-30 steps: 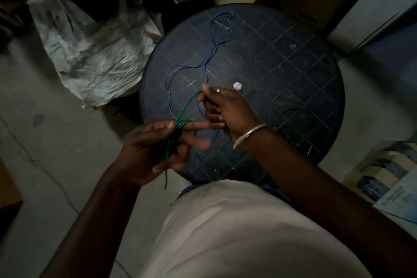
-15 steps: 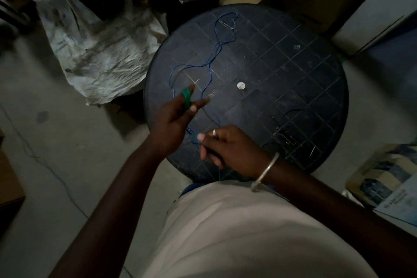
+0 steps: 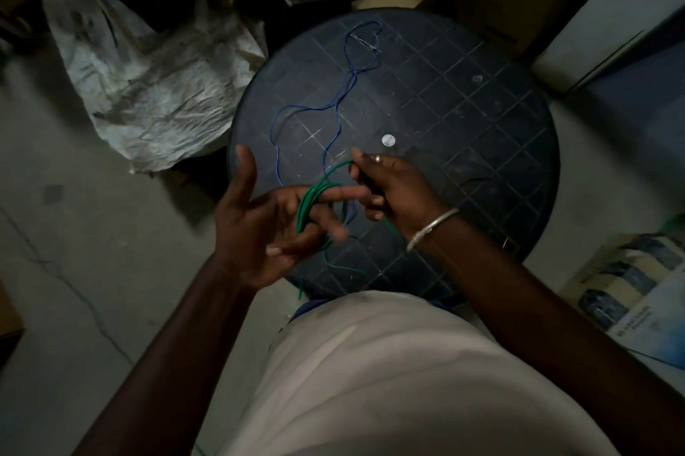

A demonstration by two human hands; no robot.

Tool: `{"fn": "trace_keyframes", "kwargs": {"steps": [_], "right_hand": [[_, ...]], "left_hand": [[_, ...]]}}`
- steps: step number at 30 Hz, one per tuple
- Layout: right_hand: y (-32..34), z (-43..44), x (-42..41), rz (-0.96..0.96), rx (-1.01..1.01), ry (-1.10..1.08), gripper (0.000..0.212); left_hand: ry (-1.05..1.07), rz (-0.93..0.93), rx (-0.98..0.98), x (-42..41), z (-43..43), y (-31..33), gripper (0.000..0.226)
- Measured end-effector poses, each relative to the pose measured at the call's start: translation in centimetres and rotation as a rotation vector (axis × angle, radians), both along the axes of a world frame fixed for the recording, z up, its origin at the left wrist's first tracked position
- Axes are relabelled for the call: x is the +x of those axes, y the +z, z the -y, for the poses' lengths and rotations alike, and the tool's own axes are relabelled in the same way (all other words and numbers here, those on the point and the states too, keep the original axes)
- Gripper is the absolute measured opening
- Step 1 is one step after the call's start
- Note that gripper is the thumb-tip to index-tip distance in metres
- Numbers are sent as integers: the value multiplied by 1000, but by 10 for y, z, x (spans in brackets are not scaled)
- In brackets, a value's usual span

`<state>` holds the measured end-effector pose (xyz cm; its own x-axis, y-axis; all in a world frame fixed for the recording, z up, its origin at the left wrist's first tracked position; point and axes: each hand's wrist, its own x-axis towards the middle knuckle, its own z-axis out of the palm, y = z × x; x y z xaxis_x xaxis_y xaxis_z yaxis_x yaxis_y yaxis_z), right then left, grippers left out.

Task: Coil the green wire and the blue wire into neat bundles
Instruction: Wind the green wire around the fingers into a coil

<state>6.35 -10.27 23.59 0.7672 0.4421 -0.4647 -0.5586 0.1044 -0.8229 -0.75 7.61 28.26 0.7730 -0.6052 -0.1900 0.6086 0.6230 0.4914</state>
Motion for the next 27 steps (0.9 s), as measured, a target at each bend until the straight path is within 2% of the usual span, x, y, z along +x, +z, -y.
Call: {"fn": "trace_keyframes", "kwargs": {"steps": [3, 6, 8, 9, 11, 14, 15, 17, 18, 19, 22, 25, 27], "right_hand": [[-13, -4, -7, -11, -98, 55, 38], [-18, -11, -23, -76, -178, 170, 36], [-17, -13, -37, 42, -277, 290, 40], [-15, -12, -43, 143, -349, 362, 43], [-8, -8, -52, 327, -450, 482, 50], [9, -2, -56, 413, -402, 466, 50], [16, 0, -53, 403, -356, 424, 48], [25, 7, -43, 291, -227, 294, 42], [27, 11, -35, 208, -143, 229, 40], [29, 16, -27, 133, -52, 185, 38], [27, 24, -11, 34, 94, 120, 36], [17, 18, -9, 62, 50, 105, 33], [10, 10, -14, 90, -5, 124, 32]], "left_hand": [[93, -32, -92, 3, 0, 4, 122], [188, -77, -283, 6, -1, 4, 119], [265, -107, -325, 8, -4, 1, 117], [313, -97, -287, 9, -6, 0, 115], [413, -50, -86, 12, -14, -6, 112], [482, 32, 518, 14, -27, -22, 110], [442, 70, 721, 13, -29, -26, 107], [327, 161, 1041, 6, -32, -34, 79], [264, 184, 1122, 2, -35, -36, 61], [177, 190, 1135, -2, -36, -34, 52], [-35, 162, 882, -10, -39, -15, 73], [-115, 92, 434, -13, -40, 2, 85], [-69, 64, 96, -14, -35, 10, 93]]}}
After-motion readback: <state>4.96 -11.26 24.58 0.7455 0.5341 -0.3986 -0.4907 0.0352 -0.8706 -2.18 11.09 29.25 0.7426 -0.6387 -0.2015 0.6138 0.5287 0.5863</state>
